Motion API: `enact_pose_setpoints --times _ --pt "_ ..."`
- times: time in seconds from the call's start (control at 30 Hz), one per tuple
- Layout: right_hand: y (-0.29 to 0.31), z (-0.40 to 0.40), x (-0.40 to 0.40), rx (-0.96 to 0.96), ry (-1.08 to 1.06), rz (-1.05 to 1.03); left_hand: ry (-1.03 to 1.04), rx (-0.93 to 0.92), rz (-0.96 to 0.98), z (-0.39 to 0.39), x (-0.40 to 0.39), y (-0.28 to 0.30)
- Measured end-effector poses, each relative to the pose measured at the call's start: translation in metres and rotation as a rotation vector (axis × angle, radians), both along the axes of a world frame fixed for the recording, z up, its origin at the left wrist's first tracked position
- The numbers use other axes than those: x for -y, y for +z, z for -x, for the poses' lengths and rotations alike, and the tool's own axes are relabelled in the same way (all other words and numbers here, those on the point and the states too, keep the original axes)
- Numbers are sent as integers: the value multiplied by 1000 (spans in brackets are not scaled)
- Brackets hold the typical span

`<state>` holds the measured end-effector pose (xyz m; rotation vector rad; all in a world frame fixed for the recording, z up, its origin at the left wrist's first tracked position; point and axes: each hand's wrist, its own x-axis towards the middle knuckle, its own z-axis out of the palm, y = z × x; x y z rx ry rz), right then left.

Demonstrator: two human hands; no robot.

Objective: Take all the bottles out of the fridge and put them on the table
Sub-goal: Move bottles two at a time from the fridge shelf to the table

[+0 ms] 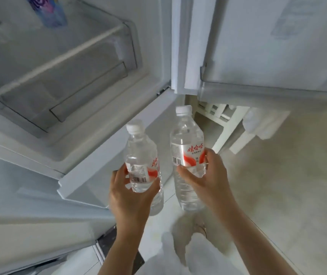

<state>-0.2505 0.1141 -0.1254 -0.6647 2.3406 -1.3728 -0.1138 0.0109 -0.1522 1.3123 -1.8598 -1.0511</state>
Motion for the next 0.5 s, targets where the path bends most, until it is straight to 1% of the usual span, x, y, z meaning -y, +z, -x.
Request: enact_pose_setpoints --times 0.23,0.4,0.5 --pt "-21 -1 -103 57 -290 -122 -290 97 -50 25 -67 -17" --pt "-29 0 -193 69 -478 -109 -493 129 -85 63 -135 -19" --pt "-33 4 -254 115 -590 -77 -589 128 -105 85 -188 -19"
